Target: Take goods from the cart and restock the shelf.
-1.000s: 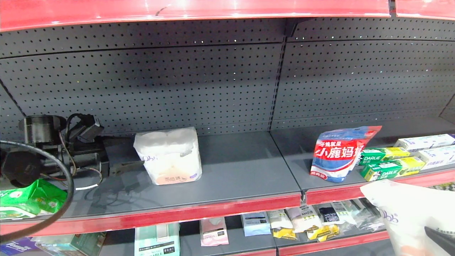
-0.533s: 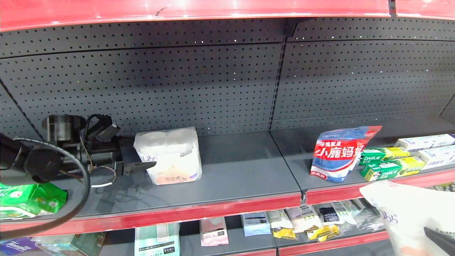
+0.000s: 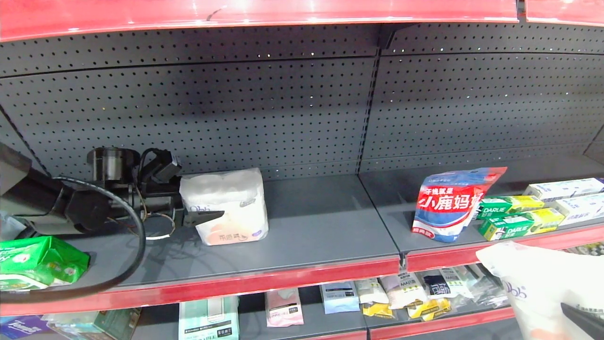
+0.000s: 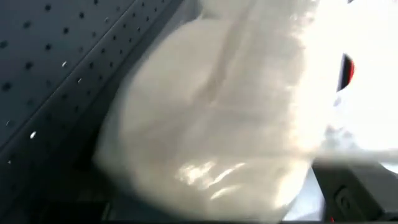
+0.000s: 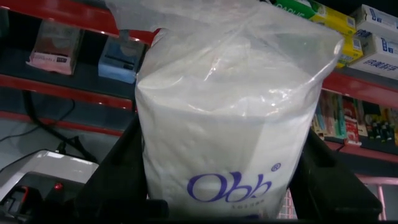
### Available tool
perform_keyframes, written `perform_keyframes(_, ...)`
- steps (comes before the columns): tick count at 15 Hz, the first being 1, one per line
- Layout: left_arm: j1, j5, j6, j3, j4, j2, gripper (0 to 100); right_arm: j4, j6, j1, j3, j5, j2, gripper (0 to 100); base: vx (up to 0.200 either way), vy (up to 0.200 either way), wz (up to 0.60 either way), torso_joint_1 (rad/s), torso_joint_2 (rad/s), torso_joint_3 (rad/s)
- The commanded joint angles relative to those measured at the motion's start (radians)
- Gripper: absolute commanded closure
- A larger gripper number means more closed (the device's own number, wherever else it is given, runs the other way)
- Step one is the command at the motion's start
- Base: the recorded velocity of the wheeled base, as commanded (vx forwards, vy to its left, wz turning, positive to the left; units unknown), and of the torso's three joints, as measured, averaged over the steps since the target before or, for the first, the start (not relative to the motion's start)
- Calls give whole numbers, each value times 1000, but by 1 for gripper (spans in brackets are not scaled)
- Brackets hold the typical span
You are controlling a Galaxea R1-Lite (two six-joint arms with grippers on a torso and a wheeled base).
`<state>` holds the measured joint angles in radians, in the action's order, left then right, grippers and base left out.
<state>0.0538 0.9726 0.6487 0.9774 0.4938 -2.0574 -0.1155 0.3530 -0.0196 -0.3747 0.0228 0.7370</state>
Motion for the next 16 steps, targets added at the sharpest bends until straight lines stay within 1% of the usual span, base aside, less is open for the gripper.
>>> perform_keyframes(1,-17,-3,-1,26,-1,-16,0,0,0,0,-4,0,7,100,0,0,0,0,0,0)
perform_keyframes(3,-17,-8,0,46,-6,-36,0,0,1,0,-9,0,8,100,0,0,0,0,0,0)
perform_keyframes(6,-26,-8,0,44,-31,-36,0,0,1,0,-4,0,8,100,0,0,0,0,0,0)
perform_keyframes(9,-29,-6,5,46,-27,-35,0,0,1,0,-6,0,10,100,0,0,0,0,0,0)
perform_keyframes(10,-31,-14,-1,47,-32,-35,100,0,1,0,-6,0,8,100,0,0,0,0,0,0)
perform_keyframes(14,-31,-12,3,37,-31,-30,100,0,1,0,-9,0,8,100,0,0,0,0,0,0)
perform_keyframes(15,-31,-8,3,27,-32,-20,100,0,1,0,-10,0,10,100,0,0,0,0,0,0)
perform_keyframes(16,-31,-8,0,-3,-32,5,100,0,0,0,-12,0,10,100,0,0,0,0,0,0)
